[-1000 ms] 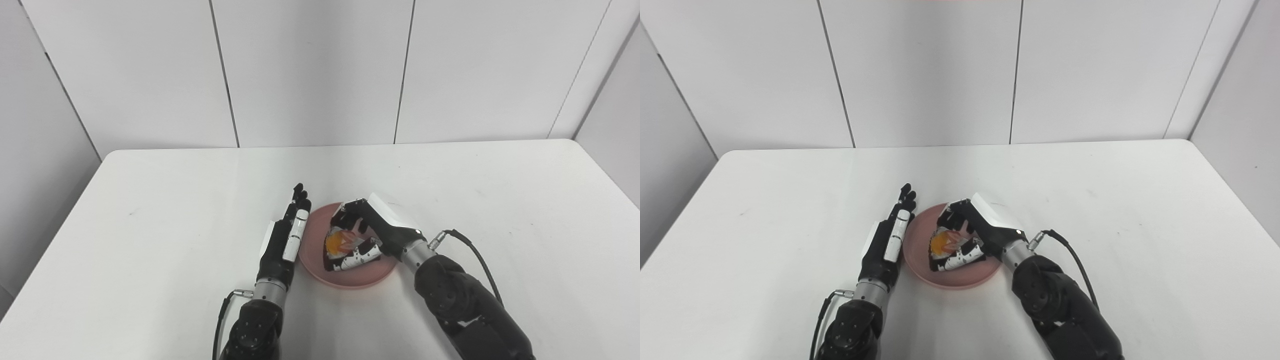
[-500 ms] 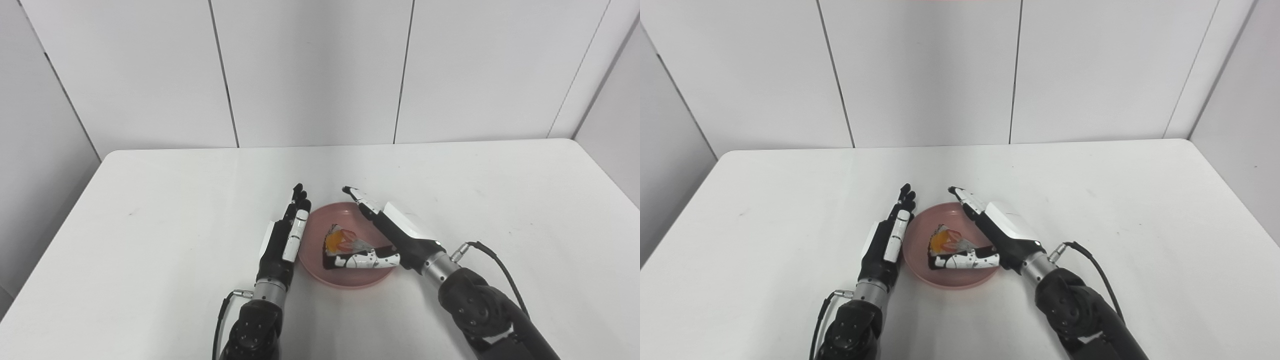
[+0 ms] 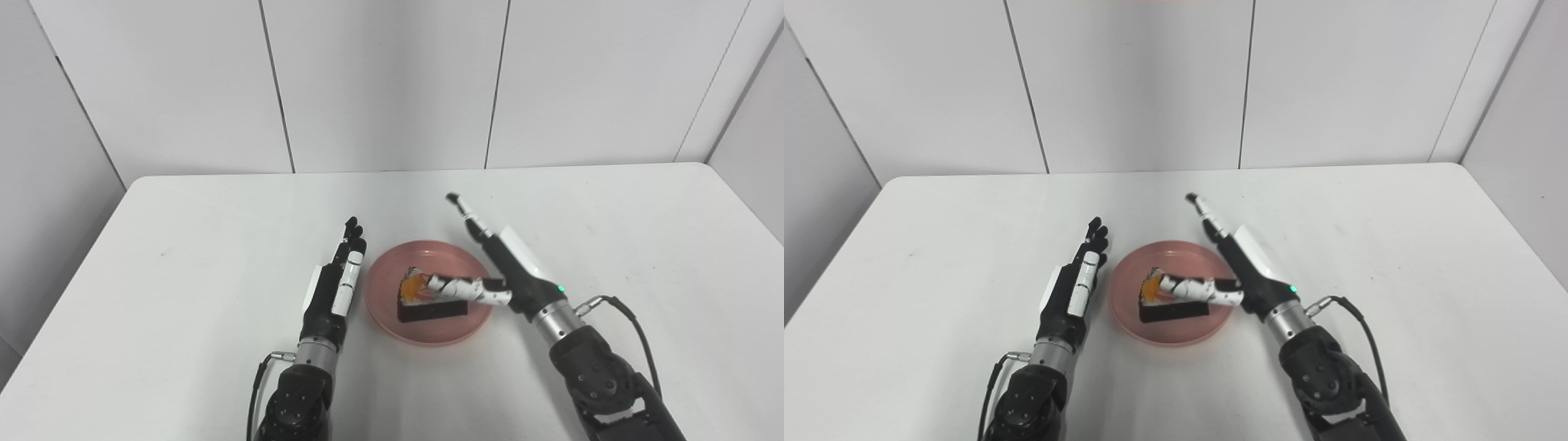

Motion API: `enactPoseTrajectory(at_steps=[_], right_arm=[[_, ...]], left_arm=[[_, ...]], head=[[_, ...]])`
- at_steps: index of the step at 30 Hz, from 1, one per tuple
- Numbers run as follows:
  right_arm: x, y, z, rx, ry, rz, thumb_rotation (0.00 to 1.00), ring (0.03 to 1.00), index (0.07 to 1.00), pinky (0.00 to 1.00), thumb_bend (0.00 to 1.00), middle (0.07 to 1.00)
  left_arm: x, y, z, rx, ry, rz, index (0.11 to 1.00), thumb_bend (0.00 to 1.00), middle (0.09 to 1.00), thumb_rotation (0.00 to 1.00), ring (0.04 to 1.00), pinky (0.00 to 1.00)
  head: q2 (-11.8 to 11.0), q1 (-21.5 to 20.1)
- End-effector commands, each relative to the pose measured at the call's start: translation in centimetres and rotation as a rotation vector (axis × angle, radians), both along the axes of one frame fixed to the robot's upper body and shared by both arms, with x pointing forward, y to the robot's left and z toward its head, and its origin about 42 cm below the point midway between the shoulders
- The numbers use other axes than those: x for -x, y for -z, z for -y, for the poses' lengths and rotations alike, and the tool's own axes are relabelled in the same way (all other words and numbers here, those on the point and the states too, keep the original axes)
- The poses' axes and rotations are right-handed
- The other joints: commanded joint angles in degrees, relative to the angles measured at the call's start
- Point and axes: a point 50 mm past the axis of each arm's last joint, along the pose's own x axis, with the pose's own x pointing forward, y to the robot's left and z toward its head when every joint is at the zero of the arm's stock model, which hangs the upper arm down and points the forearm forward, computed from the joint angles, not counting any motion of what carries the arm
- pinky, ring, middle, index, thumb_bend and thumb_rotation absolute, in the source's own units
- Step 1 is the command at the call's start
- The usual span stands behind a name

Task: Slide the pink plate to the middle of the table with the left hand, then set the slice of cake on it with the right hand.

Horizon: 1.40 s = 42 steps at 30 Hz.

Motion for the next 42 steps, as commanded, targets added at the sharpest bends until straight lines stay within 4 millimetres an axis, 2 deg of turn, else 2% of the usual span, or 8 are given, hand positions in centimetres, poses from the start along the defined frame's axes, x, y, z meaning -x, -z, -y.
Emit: enactPoseTrajectory(at_steps=[1,8,9,11,19,25,28,42], right_arm=[[-0.3,-1.8,-0.5,-0.087,0.018,0.052,0.85,1.0,1.0,1.0,0.61,1.0],[-0.3,-0.5,-1.0,-0.306,0.055,-0.02,0.84,1.0,1.0,0.98,0.57,1.0],[-0.3,-0.2,-1.1,-0.317,0.058,-0.028,0.91,1.0,1.0,0.99,0.58,1.0],[-0.3,0.2,-1.1,-0.357,0.062,-0.042,0.94,1.0,1.0,1.0,0.6,1.0],[-0.5,1.5,-1.4,-0.597,0.064,-0.119,0.87,1.0,1.0,1.0,0.52,1.0],[0.1,2.1,-1.6,-0.676,0.082,-0.146,0.89,1.0,1.0,1.0,0.5,1.0],[0.4,2.3,-1.5,-0.718,0.091,-0.17,0.86,1.0,1.0,1.0,0.55,1.0],[2.0,3.4,-0.1,-0.678,0.125,-0.244,0.88,1.0,1.0,1.0,0.6,1.0]], left_arm=[[-0.7,-1.7,-0.3,0.017,0.001,0.083,1.0,0.58,1.0,1.0,1.0,1.0],[-0.7,-1.6,-1.0,-0.003,0.001,0.073,1.0,0.61,1.0,1.0,1.0,1.0],[-0.7,-1.6,-1.1,-0.006,0.002,0.072,1.0,0.61,1.0,1.0,1.0,1.0],[-0.8,-1.5,-1.2,-0.012,0.006,0.071,1.0,0.62,1.0,1.0,1.0,1.0],[-1.0,-1.4,-1.1,-0.011,0.011,0.066,1.0,0.61,1.0,1.0,1.0,1.0],[-1.0,-1.3,-0.9,-0.014,0.01,0.054,1.0,0.62,1.0,1.0,1.0,1.0],[-1.1,-1.2,-1.0,-0.027,0.005,0.058,1.0,0.62,1.0,1.0,1.0,1.0],[-1.5,-1.4,-1.1,0.018,0.006,0.031,1.0,0.61,1.0,1.0,1.0,1.0]], head=[[0.02,0.12],[0.16,1.01],[0.14,1.12],[0.13,1.36],[-0.34,3.16],[-0.56,3.53],[-0.62,2.8],[-0.15,2.2]])
